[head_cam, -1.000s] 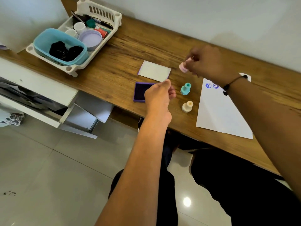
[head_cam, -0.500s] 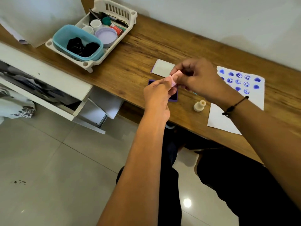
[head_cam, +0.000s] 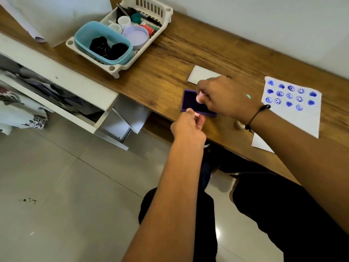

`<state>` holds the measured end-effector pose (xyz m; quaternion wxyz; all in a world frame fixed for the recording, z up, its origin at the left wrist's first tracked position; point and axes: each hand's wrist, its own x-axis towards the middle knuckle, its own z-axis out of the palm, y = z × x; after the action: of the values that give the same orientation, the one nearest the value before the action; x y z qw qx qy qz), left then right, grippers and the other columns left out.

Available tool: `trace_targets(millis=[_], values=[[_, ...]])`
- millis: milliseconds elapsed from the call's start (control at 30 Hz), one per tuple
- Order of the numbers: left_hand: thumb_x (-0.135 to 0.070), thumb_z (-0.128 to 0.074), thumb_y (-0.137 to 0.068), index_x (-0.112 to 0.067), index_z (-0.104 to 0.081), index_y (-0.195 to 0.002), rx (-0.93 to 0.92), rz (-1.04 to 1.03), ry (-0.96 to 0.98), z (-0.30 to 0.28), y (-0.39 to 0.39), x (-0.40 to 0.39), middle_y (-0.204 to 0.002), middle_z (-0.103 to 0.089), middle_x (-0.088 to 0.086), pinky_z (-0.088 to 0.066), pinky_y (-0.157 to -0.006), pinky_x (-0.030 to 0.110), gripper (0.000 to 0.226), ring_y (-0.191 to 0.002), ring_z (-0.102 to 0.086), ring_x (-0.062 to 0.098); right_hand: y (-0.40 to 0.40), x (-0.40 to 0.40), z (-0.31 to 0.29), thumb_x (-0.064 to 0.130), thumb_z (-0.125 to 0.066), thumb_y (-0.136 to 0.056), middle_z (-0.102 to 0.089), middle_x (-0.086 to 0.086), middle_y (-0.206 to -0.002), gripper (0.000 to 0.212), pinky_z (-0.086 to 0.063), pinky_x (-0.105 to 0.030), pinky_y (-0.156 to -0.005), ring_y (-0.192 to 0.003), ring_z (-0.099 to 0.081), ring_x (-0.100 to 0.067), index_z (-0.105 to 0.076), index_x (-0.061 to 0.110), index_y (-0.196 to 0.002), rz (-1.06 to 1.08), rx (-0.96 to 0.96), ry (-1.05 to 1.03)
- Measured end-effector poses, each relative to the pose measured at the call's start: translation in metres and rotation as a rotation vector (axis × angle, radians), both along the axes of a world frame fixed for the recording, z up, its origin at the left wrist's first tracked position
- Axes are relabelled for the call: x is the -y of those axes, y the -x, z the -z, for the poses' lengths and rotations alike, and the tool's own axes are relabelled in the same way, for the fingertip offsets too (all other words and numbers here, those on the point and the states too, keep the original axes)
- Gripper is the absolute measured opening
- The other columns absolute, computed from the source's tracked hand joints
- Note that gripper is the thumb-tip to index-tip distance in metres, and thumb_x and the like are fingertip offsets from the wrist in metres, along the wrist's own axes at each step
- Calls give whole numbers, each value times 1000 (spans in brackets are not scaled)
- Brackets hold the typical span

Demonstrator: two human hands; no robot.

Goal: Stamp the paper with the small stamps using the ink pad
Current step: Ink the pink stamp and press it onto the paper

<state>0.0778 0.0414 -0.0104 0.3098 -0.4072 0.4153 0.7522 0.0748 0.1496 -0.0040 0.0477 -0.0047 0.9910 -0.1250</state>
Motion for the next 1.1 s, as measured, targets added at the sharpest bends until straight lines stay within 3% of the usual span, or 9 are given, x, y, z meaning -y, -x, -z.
trace_targets(millis=[133, 267, 367, 500, 700, 867, 967, 1033, 1100], values=[[-4, -52, -88, -1, -55, -107, 51, 2, 12, 0, -5, -8, -74, -52, 10, -53, -73, 29, 20, -63, -52, 16, -5, 2, 16, 11, -51, -86, -66, -20, -103, 17, -43, -36, -64, -91, -59, -35, -55, 4, -101, 32, 41, -2], [-4, -54, -87, 3, -55, -110, 65, -43, 34, -5, -6, -13, -72, -51, 10, -52, -69, 28, 24, -61, -52, 15, 3, -2, 14, 9, -51, -82, -68, -20, -93, 14, -35, -34, -58, -79, -55, -30, -57, 4, -94, -8, 64, -6], [-5, -55, -87, 5, -55, -111, 67, -52, 16, -6, -5, -13, -74, -50, 10, -51, -76, 26, 26, -62, -51, 16, 9, -4, 10, 6, -49, -77, -65, -22, -83, 13, -31, -33, -57, -69, -44, -25, -57, 3, -87, -40, 106, -11], [-4, -53, -88, 5, -54, -115, 59, -66, -18, -5, -3, -12, -77, -49, 11, -51, -83, 28, 28, -65, -50, 17, 8, -6, 11, 5, -50, -74, -65, -21, -79, 14, -30, -32, -56, -67, -44, -25, -58, 3, -85, -65, 84, 1], [-3, -52, -88, 6, -53, -117, 47, -86, -25, -1, -1, -13, -102, -53, 18, -50, -82, 29, 30, -64, -49, 16, 8, -8, 11, 4, -49, -71, -61, -18, -70, 11, -20, -27, -46, -63, -44, -27, -56, 5, -79, -89, 69, -2], [-4, -52, -88, 5, -52, -118, 26, -73, 18, -1, -2, -14, -98, -52, 16, -50, -80, 27, 31, -64, -49, 17, 8, -9, 10, 5, -49, -71, -64, -19, -72, 11, -32, -34, -53, -64, -47, -27, -56, 7, -78, -67, 99, 46], [-4, -53, -88, 5, -55, -109, 16, -51, 17, 1, -2, -16, -82, -52, 13, -50, -79, 29, 23, -63, -49, 16, 7, -6, 7, 7, -48, -72, -62, -17, -74, 10, -40, -39, -56, -69, -51, -29, -56, 9, -77, -36, 117, 48], [-4, -52, -89, 2, -56, -90, 7, -37, 9, 1, -2, -17, -72, -49, 11, -51, -75, 31, 7, -63, -49, 16, 6, -3, 0, 9, -49, -75, -58, -14, -77, 8, -44, -41, -62, -80, -56, -35, -55, 13, -78, 7, 150, 30], [-4, -50, -90, -2, -50, -74, -10, -10, 20, 4, -4, -16, -68, -47, 10, -50, -72, 31, 15, -62, -48, 15, 3, -1, -6, 13, -49, -79, -63, -17, -91, 13, -42, -38, -64, -92, -58, -37, -58, 14, -88, 59, 139, -15]])
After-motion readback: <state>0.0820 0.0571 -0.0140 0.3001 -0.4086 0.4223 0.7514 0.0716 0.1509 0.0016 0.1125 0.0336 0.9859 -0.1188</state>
